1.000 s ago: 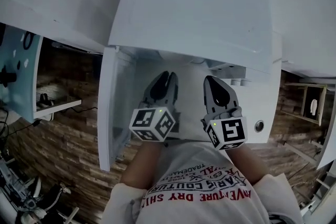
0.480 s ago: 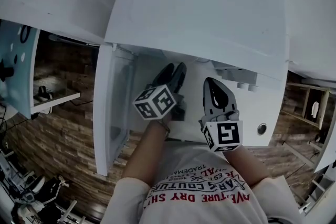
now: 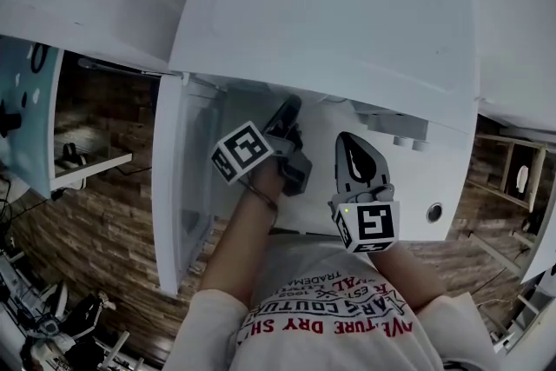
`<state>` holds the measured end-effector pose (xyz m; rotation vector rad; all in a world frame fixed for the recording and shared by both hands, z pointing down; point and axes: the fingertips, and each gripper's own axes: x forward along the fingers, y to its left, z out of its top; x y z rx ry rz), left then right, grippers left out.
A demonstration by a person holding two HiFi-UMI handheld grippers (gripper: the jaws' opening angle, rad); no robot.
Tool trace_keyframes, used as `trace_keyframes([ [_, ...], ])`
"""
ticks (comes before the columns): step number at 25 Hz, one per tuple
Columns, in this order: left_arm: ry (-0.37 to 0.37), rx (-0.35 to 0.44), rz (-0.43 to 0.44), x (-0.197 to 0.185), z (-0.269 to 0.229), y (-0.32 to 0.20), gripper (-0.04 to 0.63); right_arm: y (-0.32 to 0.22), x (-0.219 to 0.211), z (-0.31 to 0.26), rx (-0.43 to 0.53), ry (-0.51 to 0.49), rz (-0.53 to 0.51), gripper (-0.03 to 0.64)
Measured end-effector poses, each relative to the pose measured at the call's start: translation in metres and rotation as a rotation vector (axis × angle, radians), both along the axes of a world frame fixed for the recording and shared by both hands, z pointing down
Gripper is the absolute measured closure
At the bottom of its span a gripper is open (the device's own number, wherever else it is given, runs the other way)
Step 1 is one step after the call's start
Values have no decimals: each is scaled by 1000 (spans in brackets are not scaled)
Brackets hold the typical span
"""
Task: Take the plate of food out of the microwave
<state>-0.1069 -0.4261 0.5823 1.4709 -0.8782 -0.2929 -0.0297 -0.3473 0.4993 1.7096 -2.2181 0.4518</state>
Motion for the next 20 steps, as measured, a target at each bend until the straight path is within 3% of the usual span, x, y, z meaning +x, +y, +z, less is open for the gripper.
trace_keyframes([
  [2, -3, -14, 3, 1, -3, -1, 547, 1, 1, 2, -9, 6, 3, 604],
  [5, -3, -44, 6, 3, -3, -1, 549, 5, 2, 6, -26, 16, 4, 604],
  [8, 59, -61, -16, 4, -7, 1, 565, 8, 3, 7, -33, 17, 8, 604],
  [20, 167, 22, -85, -4, -26, 17, 581, 23, 13, 7, -38, 30, 11, 604],
])
